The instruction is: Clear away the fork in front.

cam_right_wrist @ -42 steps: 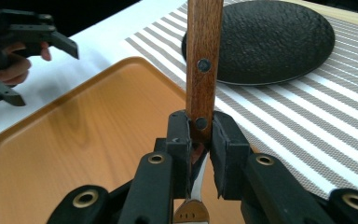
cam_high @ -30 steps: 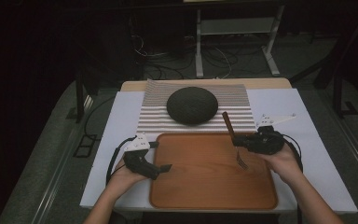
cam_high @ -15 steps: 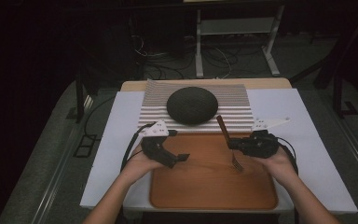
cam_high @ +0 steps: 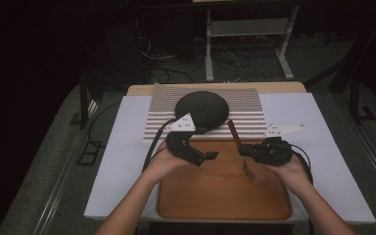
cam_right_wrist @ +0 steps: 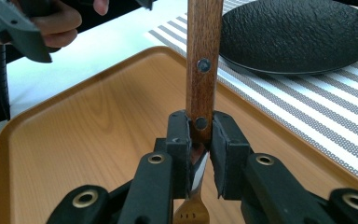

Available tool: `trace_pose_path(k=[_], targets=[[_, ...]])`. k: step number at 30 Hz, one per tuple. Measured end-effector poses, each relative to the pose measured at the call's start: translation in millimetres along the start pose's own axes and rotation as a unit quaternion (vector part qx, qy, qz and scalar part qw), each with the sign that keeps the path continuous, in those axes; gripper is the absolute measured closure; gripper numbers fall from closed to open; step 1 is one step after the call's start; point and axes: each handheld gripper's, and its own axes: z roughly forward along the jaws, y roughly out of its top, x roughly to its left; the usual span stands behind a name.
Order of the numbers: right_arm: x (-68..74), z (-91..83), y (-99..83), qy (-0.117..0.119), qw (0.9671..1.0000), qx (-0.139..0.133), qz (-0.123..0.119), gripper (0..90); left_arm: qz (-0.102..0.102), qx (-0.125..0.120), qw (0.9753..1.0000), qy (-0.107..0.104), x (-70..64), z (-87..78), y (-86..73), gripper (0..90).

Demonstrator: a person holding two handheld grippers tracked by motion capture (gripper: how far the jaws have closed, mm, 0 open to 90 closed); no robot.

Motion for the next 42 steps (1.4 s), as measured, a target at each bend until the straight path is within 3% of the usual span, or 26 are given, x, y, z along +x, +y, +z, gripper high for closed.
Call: trace_pose_path(k=[3,4,5,11,24,29,30,36,42], targets=[[3.1,0.6,0.6,0.003,1.0,-0.006,-0.003,77.3,-0.014,-0.012,0.9998,-0.002,-1.2,3.5,0.9,10.3],[4.6,1.2,0.8,0.004,1.0,-0.006,-0.004,77.3,-0.013,-0.017,0.9997,0.01,-3.4,4.0,0.8,12.8],[4.6,1.2,0.8,0.004,1.0,-0.006,-0.004,77.3,-0.013,-0.017,0.9997,0.01,-3.4,4.0,0.8,13.8],[13.3,6.3,3.2,0.015,0.9998,-0.014,-0.007,77.3,-0.047,-0.031,0.9984,0.006,-6.2,5.4,-0.1,20.6],[30.0,24.0,9.9,0.031,0.9991,-0.018,-0.02,77.3,-0.059,-0.039,0.9975,0.003,-11.9,8.4,1.0,40.8],[33.8,26.2,12.7,0.031,0.9989,-0.023,-0.025,77.3,-0.069,-0.042,0.9967,0.01,-13.3,11.6,0.6,47.8],[35.3,27.3,13.2,0.029,0.9989,-0.026,-0.027,77.3,-0.072,-0.04,0.9966,0.01,-13.2,11.7,0.5,53.2],[38.2,29.1,14.1,0.023,0.9989,-0.028,-0.03,77.3,-0.077,-0.045,0.9958,0.016,-14.4,13.0,-0.9,65.4],[39.5,29.5,16.4,0.018,0.9988,-0.034,-0.029,77.3,-0.082,-0.053,0.9951,0.017,-14.1,11.8,-0.7,70.1]])
